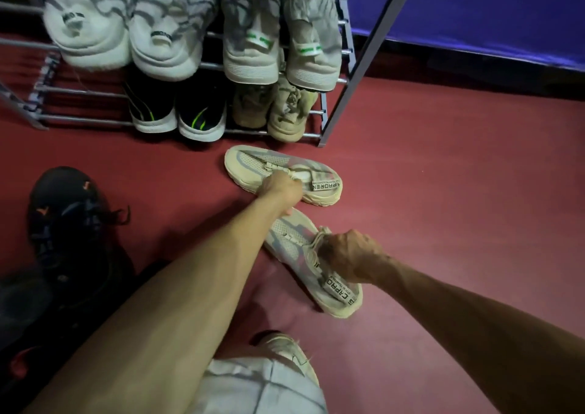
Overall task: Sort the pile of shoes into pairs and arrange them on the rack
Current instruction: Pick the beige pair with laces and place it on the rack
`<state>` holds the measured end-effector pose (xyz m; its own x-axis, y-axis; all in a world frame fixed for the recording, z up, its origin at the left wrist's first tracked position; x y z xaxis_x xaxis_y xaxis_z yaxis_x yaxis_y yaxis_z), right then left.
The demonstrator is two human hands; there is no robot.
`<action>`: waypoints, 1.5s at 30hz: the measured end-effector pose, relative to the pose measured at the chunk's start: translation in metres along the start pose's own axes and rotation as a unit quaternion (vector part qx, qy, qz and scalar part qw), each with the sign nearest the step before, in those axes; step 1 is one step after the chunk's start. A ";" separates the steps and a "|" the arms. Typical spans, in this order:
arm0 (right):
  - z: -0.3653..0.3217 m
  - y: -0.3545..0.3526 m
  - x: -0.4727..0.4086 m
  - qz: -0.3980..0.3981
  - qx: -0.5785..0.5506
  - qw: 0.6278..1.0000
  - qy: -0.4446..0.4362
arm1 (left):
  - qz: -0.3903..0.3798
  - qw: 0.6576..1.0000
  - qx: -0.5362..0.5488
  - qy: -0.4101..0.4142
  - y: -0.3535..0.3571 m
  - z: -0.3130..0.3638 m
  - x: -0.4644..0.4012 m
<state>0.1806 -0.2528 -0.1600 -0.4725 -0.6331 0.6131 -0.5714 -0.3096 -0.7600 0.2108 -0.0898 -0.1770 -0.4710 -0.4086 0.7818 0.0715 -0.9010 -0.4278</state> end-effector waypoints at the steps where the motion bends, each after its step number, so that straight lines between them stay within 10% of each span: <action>1: 0.004 0.002 0.002 0.001 -0.003 1.000 0.009 | -0.020 0.997 0.066 -0.033 0.007 0.001 -0.004; 14: -0.011 0.009 0.019 -0.035 0.019 0.998 -0.038 | -0.136 0.950 0.239 -0.149 0.048 -0.007 -0.005; 20: -0.005 -0.001 0.044 -0.132 0.008 0.991 -0.028 | -0.028 0.952 0.268 -0.142 0.035 -0.021 0.002; 34: 0.050 -0.031 0.058 -0.026 -0.021 0.994 0.109 | 0.195 0.972 -0.119 -0.054 -0.072 -0.076 0.037; 45: -0.092 -0.108 -0.005 0.017 -0.044 0.997 -0.059 | 0.158 0.986 -0.047 0.027 -0.157 -0.142 0.118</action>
<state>0.1829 -0.1511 -0.0607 -0.4135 -0.7221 0.5547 -0.6157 -0.2271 -0.7545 0.0192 0.0236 -0.0819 -0.4849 -0.6563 0.5781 0.1418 -0.7112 -0.6885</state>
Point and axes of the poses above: each hand's wrist, its own x-axis away from the middle knuckle, its own y-axis out of the palm, z = x × y, the point moved 8 cm from there along -x, towards the middle knuckle, and after that the axes turned 14 degrees about -y, right-handed, at the moved point
